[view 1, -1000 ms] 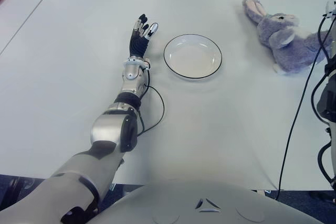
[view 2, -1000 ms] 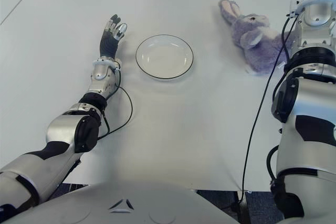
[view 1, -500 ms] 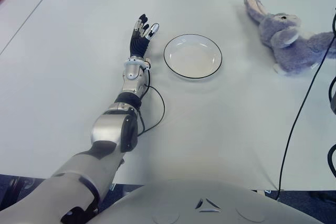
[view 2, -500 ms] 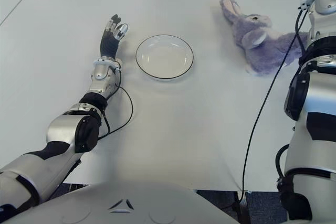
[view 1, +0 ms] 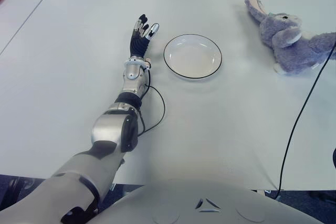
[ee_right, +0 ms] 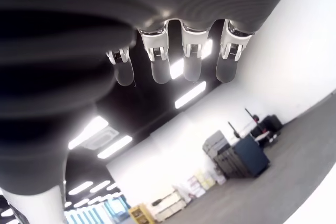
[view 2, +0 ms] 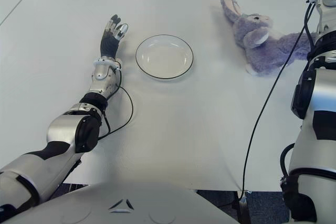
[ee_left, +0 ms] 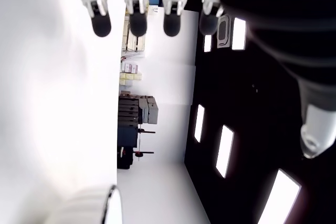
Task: Put the doll into the plate.
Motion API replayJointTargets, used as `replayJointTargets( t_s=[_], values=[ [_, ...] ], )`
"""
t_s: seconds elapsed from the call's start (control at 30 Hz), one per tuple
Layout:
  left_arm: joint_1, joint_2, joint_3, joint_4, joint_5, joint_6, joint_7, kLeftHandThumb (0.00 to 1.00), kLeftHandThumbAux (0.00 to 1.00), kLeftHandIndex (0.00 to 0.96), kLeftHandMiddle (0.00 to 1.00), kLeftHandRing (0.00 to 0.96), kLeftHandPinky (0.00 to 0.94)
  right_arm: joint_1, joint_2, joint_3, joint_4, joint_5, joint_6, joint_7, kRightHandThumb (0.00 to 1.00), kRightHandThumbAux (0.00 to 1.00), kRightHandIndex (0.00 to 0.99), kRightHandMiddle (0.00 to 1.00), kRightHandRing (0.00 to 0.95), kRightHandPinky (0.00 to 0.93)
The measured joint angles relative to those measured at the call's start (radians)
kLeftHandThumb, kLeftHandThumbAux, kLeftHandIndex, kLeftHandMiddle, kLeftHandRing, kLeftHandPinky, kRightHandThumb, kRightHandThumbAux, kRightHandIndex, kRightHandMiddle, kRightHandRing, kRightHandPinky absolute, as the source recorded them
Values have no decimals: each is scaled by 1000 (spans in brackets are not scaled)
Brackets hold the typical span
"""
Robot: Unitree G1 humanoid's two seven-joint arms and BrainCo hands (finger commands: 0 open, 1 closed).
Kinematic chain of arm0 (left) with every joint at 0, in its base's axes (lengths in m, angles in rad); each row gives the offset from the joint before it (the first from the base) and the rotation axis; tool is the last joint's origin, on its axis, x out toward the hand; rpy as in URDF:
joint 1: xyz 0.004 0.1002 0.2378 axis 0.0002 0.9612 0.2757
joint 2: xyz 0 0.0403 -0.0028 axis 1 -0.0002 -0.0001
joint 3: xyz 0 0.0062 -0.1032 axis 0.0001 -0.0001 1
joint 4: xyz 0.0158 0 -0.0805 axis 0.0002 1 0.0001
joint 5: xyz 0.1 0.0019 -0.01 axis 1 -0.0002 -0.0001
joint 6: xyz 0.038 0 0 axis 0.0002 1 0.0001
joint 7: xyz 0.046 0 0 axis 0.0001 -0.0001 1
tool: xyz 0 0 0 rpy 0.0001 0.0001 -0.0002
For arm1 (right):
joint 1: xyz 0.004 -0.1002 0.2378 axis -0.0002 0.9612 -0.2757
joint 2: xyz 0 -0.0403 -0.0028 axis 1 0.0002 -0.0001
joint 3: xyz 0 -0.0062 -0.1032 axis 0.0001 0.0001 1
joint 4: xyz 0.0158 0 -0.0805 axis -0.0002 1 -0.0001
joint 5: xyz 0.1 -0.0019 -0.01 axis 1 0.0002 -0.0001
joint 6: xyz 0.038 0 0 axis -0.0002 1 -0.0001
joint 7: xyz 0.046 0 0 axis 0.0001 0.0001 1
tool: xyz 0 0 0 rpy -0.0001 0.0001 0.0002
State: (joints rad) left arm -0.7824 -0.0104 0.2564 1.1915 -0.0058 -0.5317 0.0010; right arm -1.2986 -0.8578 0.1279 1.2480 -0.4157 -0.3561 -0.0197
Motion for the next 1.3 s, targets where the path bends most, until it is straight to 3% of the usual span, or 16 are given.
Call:
replayJointTargets(
  t_s=[0.3, 0.73, 1.07, 1.3],
  values=[
    [-1, -2, 0, 0, 0, 0, 3, 0, 495, 0, 0, 0, 0, 62, -9, 90, -29, -85, 0, -21, 0, 663, 84, 16, 0, 0],
    [-2, -4, -2, 0, 8, 0, 3, 0, 506, 0, 0, 0, 0, 325, -56, 198, -192, -170, -3, 90, 30, 663, 104, 0, 0, 0],
    [-2, -4, -2, 0, 15, 9, 4, 0, 529, 0, 0, 0, 6, 449, -122, 199, -358, -167, -3, 191, 117, 655, 81, 0, 0, 59],
    [-3, -4, -1, 0, 16, 11, 4, 0, 537, 0, 0, 0, 13, 596, -168, 154, -531, -132, 4, 254, 153, 649, 64, 0, 0, 110]
  ],
)
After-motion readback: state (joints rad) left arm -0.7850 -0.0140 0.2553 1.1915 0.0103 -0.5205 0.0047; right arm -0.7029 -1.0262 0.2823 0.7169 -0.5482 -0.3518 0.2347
